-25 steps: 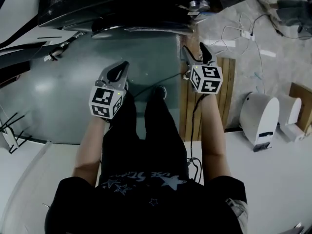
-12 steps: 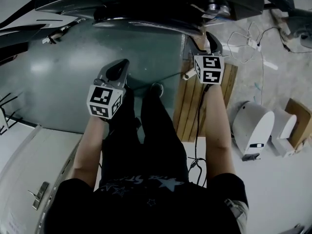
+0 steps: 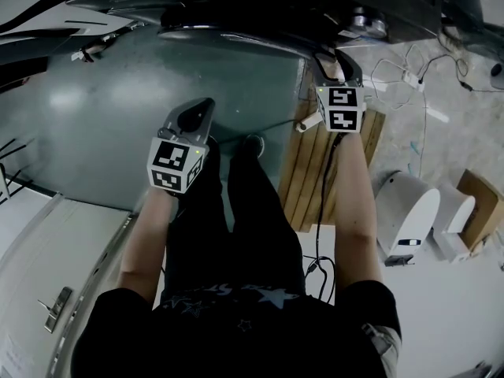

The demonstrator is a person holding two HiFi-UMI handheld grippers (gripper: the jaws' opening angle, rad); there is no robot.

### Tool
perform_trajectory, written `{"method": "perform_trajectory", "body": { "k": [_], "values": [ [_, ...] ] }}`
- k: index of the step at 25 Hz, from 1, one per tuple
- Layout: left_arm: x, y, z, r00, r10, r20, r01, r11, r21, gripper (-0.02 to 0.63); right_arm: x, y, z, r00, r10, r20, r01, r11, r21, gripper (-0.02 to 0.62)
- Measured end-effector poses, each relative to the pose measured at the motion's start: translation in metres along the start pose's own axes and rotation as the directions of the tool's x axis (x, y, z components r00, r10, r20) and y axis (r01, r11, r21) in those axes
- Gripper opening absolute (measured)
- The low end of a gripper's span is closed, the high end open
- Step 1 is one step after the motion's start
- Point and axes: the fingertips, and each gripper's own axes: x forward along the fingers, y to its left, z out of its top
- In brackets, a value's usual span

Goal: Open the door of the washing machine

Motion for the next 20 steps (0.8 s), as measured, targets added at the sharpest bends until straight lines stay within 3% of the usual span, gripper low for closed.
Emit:
{"method": "perform_trajectory", "body": {
  "k": [11,20],
  "values": [
    [0.001,0.003,0.000,0.999,-0.019,-0.027,0.020,1.000,0.024,0.011,-0.006,0.009,-0.003,1.000,-0.022,-0.004,0.022,1.000,0.017,0.219],
    [0.001,0.021,0.006,0.996,-0.082,-0.046,0.086,0.993,0.080,0.011,-0.024,0.028,-0.017,0.996,-0.077,-0.040,0.079,0.994,0.069,0.219]
  ]
}}
